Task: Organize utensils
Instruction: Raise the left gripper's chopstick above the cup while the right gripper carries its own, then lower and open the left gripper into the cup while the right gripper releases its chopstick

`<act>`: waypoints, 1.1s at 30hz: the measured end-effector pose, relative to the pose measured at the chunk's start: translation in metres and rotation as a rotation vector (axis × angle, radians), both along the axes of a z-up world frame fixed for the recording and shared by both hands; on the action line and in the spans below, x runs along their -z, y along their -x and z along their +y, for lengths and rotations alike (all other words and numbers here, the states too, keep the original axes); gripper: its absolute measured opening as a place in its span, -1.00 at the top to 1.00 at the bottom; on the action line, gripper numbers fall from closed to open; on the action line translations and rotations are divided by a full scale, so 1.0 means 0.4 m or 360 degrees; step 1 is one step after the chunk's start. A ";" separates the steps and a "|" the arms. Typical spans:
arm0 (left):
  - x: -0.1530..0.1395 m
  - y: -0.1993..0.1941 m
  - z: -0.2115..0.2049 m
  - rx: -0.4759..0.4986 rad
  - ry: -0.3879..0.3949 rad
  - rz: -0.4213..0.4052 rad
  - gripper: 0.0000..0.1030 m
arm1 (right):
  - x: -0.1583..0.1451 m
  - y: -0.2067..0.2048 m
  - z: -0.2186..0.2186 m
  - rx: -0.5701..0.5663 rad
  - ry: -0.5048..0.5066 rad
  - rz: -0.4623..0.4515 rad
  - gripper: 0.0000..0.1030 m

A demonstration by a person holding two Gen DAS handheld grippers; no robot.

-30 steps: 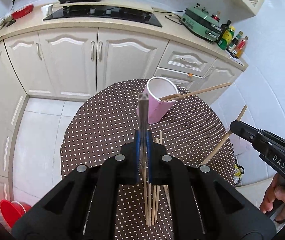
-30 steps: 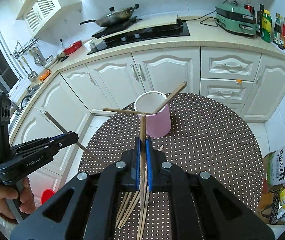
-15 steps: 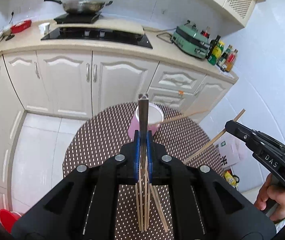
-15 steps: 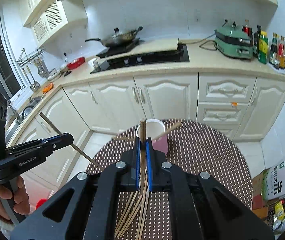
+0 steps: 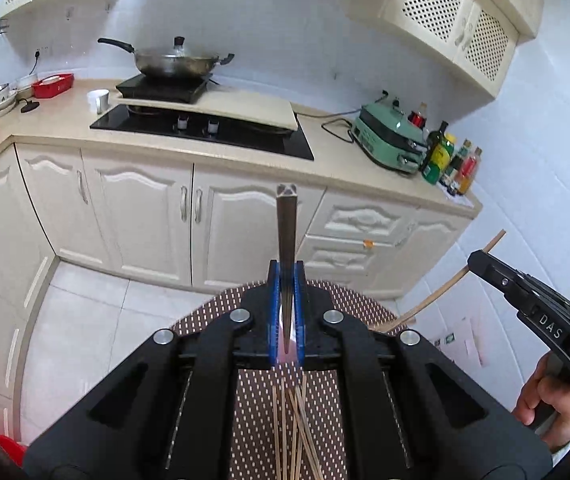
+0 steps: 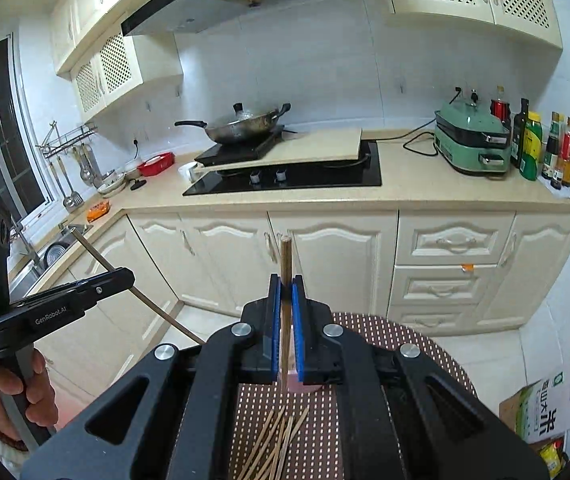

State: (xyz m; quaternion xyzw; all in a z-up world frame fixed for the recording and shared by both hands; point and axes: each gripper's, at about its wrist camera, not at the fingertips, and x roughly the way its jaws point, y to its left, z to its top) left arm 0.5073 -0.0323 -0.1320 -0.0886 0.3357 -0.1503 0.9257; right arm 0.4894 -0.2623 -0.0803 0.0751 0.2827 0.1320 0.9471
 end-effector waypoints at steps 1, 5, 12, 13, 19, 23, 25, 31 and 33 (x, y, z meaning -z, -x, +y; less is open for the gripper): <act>-0.004 -0.012 0.000 -0.0008 0.0012 -0.0010 0.88 | -0.003 -0.008 -0.002 0.0000 -0.0001 -0.0007 0.91; -0.007 -0.056 -0.006 -0.0027 0.0056 -0.0026 0.88 | -0.014 -0.045 -0.008 0.0006 -0.0004 -0.0036 0.91; 0.055 -0.123 -0.058 0.0001 0.0043 0.0043 0.88 | 0.009 -0.091 -0.004 0.0020 0.0037 -0.0034 0.92; 0.066 -0.128 -0.065 0.0009 0.0039 0.0054 0.88 | 0.014 -0.095 -0.002 0.0021 0.0043 -0.0028 0.91; 0.136 -0.140 -0.102 0.0056 -0.0021 0.0138 0.88 | 0.055 -0.105 -0.002 0.0015 0.0061 0.0038 0.92; 0.174 -0.136 -0.108 0.0073 -0.0044 0.0200 0.87 | 0.080 -0.101 0.000 0.0012 0.0079 0.0077 0.92; 0.188 -0.132 -0.109 0.0084 -0.0053 0.0228 0.87 | 0.097 -0.097 0.005 0.0006 0.0085 0.0108 0.91; 0.221 -0.125 -0.114 0.0120 -0.0075 0.0310 0.87 | 0.145 -0.095 0.022 -0.0019 0.0104 0.0221 0.91; 0.227 -0.118 -0.117 0.0139 -0.0075 0.0328 0.87 | 0.158 -0.093 0.027 -0.0024 0.0109 0.0250 0.91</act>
